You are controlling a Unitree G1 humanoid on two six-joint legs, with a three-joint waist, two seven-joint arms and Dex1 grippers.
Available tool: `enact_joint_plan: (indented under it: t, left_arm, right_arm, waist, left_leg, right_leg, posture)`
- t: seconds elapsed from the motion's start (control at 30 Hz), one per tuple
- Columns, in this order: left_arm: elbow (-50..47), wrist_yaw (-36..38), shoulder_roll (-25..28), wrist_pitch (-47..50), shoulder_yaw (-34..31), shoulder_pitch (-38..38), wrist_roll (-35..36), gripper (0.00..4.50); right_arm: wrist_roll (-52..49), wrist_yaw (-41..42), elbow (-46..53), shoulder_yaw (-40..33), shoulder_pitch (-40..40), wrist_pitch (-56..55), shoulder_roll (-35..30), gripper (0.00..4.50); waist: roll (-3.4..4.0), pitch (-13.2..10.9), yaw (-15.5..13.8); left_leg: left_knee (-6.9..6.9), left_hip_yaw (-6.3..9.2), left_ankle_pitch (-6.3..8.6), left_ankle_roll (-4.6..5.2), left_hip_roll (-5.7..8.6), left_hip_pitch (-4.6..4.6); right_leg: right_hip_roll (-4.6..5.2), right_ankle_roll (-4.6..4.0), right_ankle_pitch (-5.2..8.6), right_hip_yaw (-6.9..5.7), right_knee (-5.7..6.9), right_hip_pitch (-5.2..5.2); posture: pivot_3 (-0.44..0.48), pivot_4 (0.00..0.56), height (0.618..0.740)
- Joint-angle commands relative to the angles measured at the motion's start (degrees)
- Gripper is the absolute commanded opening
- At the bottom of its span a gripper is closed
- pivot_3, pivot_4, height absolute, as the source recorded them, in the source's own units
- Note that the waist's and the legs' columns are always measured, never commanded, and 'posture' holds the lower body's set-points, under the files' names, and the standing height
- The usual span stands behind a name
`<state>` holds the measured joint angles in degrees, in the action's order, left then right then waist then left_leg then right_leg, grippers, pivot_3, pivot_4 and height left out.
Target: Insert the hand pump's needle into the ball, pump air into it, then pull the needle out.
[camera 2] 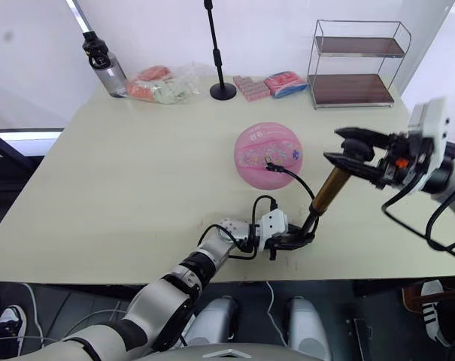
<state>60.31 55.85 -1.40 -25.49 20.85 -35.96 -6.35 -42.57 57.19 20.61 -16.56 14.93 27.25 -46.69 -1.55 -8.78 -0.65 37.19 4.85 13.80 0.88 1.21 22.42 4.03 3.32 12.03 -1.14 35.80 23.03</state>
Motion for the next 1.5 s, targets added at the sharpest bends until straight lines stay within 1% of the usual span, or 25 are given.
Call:
enact_joint_plan:
  t: [0.03,0.13,0.2,0.3,0.37,0.5,0.57,0.67,0.77,0.9,1.03,1.17,1.3,1.37,1.5]
  left_arm:
    - [4.35,0.24,1.83,2.64,1.52,2.02,-3.15,1.1]
    - [4.57,0.16,1.59,2.52,1.44,1.99,-3.18,1.1]
    - [4.74,0.2,1.46,2.46,1.44,1.95,-3.21,1.1]
    - [4.9,0.2,1.34,2.39,1.47,1.8,-3.27,1.1]
    - [4.97,0.16,1.29,2.34,1.46,1.68,-3.29,1.1]
    - [5.21,0.11,1.2,2.3,1.37,1.41,-3.27,1.1]
    - [5.32,0.07,1.14,2.27,1.36,1.36,-3.28,1.1]
    - [5.39,0.09,1.07,2.25,1.3,1.32,-3.23,1.1]
    - [5.46,0.12,1.04,2.27,1.26,1.23,-3.21,1.1]
    - [5.62,0.17,1.07,2.26,1.25,1.08,-3.29,1.1]
    - [5.77,0.33,1.1,2.28,1.27,0.94,-3.34,1.1]
    - [5.86,0.43,1.18,2.29,1.28,0.89,-3.36,1.1]
    - [5.8,0.55,1.29,2.23,1.33,1.09,-3.38,1.1]
    - [5.75,0.62,1.34,2.2,1.39,1.19,-3.41,1.1]
    - [5.68,0.66,1.48,2.17,1.46,1.24,-3.48,1.1]
  right_arm:
    - [4.81,1.21,0.15,5.3,-4.79,-2.76,1.44,1.9]
    - [8.38,0.81,-0.75,8.77,-7.99,-6.66,4.04,1.9]
    - [11.28,1.15,-2.05,11.3,-9.59,-9.36,5.28,1.9]
    - [16.74,1.14,-6.36,15.29,-11.53,-14.95,7.96,1.9]
    - [19.45,0.72,-8.99,17.72,-12.8,-17.79,9.85,1.9]
    - [21.24,0.75,-10.84,19.37,-13.73,-19.79,11.69,1.9]
    - [20.35,0.61,-10.34,19.37,-13.95,-19.16,12.46,1.9]
    - [16.27,0.32,-6.97,17.56,-13.45,-15.56,12.5,1.9]
    - [13.35,0.26,-4.05,14.85,-12.11,-12.73,10.7,1.9]
    - [9.42,-0.06,-1.21,9.39,-7.59,-9.06,7.24,1.9]
    - [5.06,-1.04,1.02,5.1,-3.0,-4.71,4.44,1.9]
    - [0.75,-1.26,1.92,1.27,0.87,-0.52,1.45,1.9]
    - [-4.83,-2.19,1.08,-3.35,7.43,4.5,-2.76,1.9]
    - [-6.98,-2.53,0.7,-4.63,9.72,6.77,-4.47,1.9]
    - [-9.64,-3.59,0.18,-6.0,12.48,9.28,-5.92,1.89]
  waist:
    - [0.02,0.03,-0.01]
    - [-0.03,0.05,-0.07]
    - [-0.04,0.07,-0.07]
    - [-0.06,0.12,-0.06]
    - [-0.21,0.26,-0.07]
    - [-0.19,0.42,-0.06]
    - [-0.17,0.49,-0.06]
    - [-0.17,0.53,-0.09]
    - [-0.11,0.5,-0.13]
    - [0.2,0.27,-0.18]
    - [0.48,0.06,-0.19]
    - [0.49,0.01,-0.2]
    - [0.58,-0.07,-0.16]
    - [0.58,-0.07,-0.18]
    - [0.54,-0.09,-0.19]
  left_leg:
    - [0.0,0.02,0.0,0.0,-0.01,-0.03]
    - [-0.05,0.04,0.01,-0.01,-0.05,-0.34]
    - [-0.1,0.06,0.01,-0.01,-0.07,-0.37]
    - [-0.11,0.09,0.01,-0.01,-0.05,-0.42]
    - [-0.12,0.1,0.01,-0.01,-0.04,-0.47]
    - [-0.14,0.17,0.01,-0.02,-0.08,-0.51]
    - [-0.14,0.18,0.01,-0.02,-0.08,-0.52]
    - [-0.16,0.25,0.01,-0.02,-0.08,-0.51]
    - [-0.16,0.27,0.01,-0.02,-0.08,-0.48]
    - [-0.17,0.24,0.02,-0.03,-0.01,-0.39]
    - [-0.14,0.2,0.02,-0.02,0.13,-0.1]
    - [-0.02,0.19,0.01,-0.02,0.18,0.18]
    - [0.05,0.19,0.01,-0.01,0.18,0.3]
    - [0.05,0.19,0.01,-0.01,0.17,0.3]
    - [0.05,0.25,0.01,-0.01,0.16,0.33]
  right_leg:
    - [0.0,0.0,0.0,0.01,0.02,-0.02]
    - [-0.02,-0.03,0.03,-0.09,0.01,-0.35]
    - [-0.01,-0.09,0.07,-0.09,0.01,-0.36]
    - [-0.01,-0.07,0.06,-0.06,0.01,-0.4]
    - [0.0,-0.08,0.06,-0.05,0.0,-0.46]
    - [0.0,-0.14,0.1,-0.08,0.0,-0.5]
    - [0.0,-0.14,0.1,-0.07,0.0,-0.5]
    - [-0.01,-0.14,0.11,-0.1,0.0,-0.5]
    - [0.0,-0.15,0.11,-0.09,0.0,-0.48]
    - [0.04,-0.13,0.1,-0.09,-0.05,-0.43]
    - [0.08,-0.12,0.09,-0.1,-0.06,-0.19]
    - [0.09,-0.1,0.08,-0.23,-0.06,0.0]
    - [0.13,-0.1,0.07,-0.27,-0.05,0.07]
    - [0.12,-0.1,0.07,-0.28,-0.05,0.07]
    - [0.1,-0.11,0.08,-0.35,-0.05,0.07]
  posture:
    - [0.0,0.15,0.74]
    - [0.0,0.15,0.74]
    - [0.0,0.15,0.74]
    - [0.0,0.15,0.74]
    - [0.0,0.15,0.74]
    - [0.0,0.15,0.74]
    - [0.0,0.15,0.74]
    - [0.0,0.15,0.74]
    - [0.0,0.15,0.74]
    - [0.0,0.15,0.74]
    - [0.0,0.15,0.74]
    - [0.0,0.15,0.74]
    - [0.0,0.15,0.74]
    - [0.0,0.15,0.74]
    - [0.0,0.15,0.74]
